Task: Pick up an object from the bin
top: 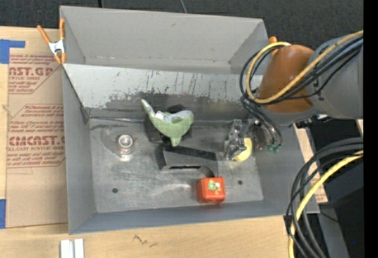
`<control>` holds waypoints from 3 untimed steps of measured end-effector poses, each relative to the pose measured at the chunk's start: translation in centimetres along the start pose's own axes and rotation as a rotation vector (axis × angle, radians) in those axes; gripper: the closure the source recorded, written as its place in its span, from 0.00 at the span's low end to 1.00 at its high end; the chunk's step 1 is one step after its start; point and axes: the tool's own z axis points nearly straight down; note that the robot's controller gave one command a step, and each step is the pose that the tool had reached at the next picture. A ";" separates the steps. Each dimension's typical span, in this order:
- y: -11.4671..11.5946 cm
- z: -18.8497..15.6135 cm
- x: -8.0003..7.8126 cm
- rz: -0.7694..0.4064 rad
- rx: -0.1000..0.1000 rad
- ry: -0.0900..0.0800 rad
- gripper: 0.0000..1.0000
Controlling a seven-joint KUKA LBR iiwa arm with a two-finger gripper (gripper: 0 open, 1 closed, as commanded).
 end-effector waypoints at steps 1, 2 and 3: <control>0.0 0.0 0.0 0.000 0.000 0.000 1.00; -0.8 -4.7 -0.5 -0.043 -0.001 0.006 1.00; -1.1 -5.1 3.0 -0.071 0.002 -0.015 1.00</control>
Offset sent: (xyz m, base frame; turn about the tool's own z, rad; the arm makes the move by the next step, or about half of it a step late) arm 0.0171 -0.0269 0.1520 -0.1282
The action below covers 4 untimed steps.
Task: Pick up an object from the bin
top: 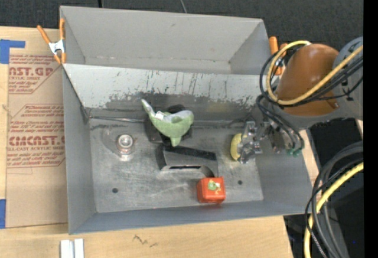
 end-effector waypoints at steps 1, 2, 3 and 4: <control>-0.6 1.8 3.6 0.119 -0.004 0.022 1.00; -0.1 -1.5 1.7 0.362 -0.001 0.016 1.00; -1.0 -4.6 2.0 0.087 -0.001 0.015 1.00; -0.2 -4.1 1.4 -0.103 -0.004 0.013 0.00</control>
Offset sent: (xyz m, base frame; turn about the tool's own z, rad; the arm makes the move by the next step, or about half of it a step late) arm 0.0057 0.0096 0.0641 0.1325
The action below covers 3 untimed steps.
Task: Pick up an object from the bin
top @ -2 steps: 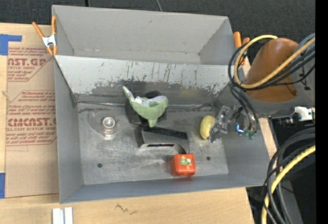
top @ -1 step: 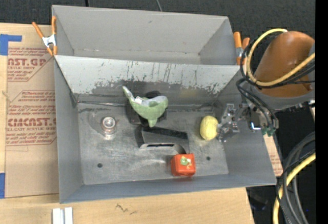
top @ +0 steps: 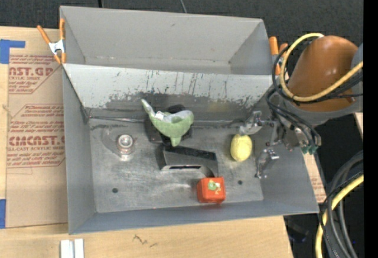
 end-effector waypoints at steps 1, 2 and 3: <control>0.6 1.3 -0.4 -0.036 0.000 0.001 0.00; 1.1 -0.2 -1.0 -0.217 0.000 0.000 0.00; 0.9 4.6 -2.2 -0.416 0.003 -0.008 0.00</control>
Offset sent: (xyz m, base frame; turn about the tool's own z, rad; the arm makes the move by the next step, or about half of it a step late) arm 0.0154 0.0178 0.0210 -0.5726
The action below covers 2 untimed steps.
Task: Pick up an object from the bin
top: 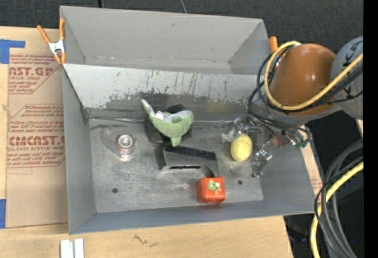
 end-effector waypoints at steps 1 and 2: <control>-4.6 7.1 -3.1 -0.192 -0.005 -0.001 1.00; -4.6 7.1 -3.1 -0.191 -0.005 -0.001 1.00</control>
Offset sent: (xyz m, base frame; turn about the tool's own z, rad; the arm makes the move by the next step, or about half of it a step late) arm 0.0000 0.0000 0.0000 0.0000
